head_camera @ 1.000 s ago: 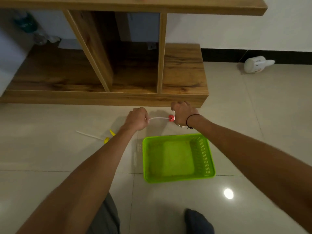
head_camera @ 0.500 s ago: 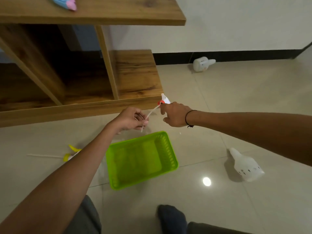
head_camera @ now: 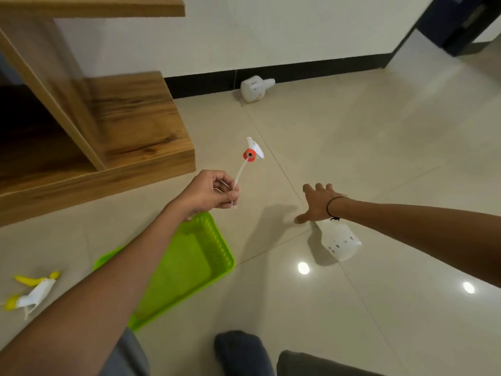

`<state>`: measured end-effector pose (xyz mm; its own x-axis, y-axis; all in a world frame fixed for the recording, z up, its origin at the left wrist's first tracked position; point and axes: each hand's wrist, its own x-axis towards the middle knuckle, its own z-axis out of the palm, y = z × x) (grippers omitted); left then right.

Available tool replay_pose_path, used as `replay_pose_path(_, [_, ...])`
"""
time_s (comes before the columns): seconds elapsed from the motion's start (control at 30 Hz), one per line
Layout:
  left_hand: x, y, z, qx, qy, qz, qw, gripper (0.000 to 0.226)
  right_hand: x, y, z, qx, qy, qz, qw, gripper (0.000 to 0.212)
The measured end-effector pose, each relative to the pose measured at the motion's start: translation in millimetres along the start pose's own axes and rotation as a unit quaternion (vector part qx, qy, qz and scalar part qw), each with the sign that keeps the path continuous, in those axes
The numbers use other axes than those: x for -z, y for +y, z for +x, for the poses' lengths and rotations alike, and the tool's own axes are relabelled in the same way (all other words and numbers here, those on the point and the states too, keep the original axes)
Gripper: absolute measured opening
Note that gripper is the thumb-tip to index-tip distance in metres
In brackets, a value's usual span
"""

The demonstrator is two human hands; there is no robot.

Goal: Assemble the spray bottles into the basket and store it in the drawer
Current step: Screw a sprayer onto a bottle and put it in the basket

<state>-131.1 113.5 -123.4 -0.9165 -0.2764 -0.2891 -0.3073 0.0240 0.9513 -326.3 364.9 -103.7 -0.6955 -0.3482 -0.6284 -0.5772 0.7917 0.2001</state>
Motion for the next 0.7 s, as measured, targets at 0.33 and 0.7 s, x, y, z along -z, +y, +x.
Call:
replay_pose_path(0.33, [-30,-3,22,-0.006,-0.022,0.007,1.0,0.01,-60,68,-11,-0.137,-0.065,0.185,0.971,0.144])
replay_pose_path(0.7, [-25,5,4,-0.009,0.025,-0.055,0.998,0.007,-97,12,-44,0.104,0.069,0.337,0.933,0.091])
